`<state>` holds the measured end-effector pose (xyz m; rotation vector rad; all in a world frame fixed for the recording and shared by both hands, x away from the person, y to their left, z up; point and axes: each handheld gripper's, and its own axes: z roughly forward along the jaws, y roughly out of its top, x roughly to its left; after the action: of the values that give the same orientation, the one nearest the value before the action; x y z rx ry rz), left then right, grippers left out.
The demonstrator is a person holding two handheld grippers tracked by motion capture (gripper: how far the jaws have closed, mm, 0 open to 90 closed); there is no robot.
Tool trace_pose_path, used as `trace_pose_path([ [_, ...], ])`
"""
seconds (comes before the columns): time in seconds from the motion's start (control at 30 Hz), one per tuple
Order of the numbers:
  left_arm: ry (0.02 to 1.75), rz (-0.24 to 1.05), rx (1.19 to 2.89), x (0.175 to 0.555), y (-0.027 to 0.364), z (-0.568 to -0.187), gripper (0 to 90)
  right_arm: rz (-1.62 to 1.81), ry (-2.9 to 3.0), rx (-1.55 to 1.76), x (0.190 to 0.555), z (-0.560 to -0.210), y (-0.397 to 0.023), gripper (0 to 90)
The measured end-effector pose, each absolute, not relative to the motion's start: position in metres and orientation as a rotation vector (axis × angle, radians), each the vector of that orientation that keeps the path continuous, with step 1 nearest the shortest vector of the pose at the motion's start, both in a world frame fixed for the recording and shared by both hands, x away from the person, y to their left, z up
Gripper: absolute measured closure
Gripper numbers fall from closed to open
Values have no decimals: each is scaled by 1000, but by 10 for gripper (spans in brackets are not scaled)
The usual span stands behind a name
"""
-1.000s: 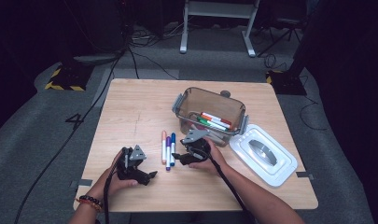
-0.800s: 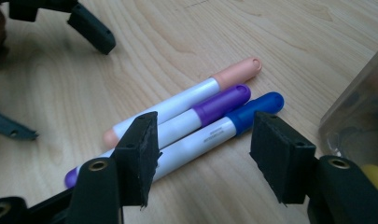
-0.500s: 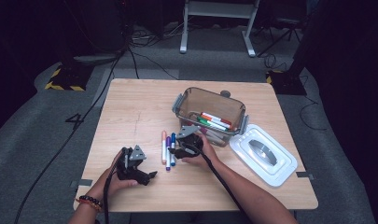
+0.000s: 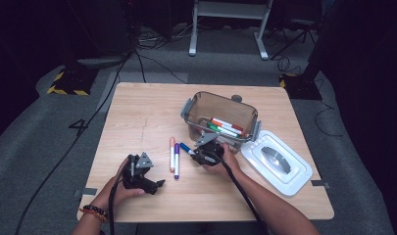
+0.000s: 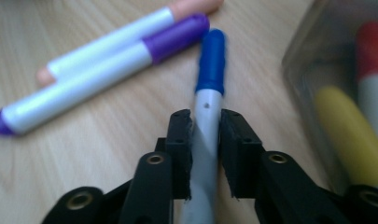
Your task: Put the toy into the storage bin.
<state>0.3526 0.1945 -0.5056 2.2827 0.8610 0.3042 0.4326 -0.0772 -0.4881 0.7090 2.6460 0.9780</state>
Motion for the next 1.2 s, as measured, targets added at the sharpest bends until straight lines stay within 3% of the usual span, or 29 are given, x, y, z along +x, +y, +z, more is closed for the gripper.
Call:
trace_pose_path([
  [0.6,861,306,2282,353,194,-506,5,1020,2736,726,379,-487,-161,751],
  [0.83,861,306,2282,353,194,-506,5,1070,2774,686,357,-488,-176,601],
  [1.03,860,304,2283,353,194,-506,5,1097,2753,622,356,-492,-159,460],
  [1.2,862,306,2282,353,194,-506,5,1099,2724,558,357,-495,-136,475],
])
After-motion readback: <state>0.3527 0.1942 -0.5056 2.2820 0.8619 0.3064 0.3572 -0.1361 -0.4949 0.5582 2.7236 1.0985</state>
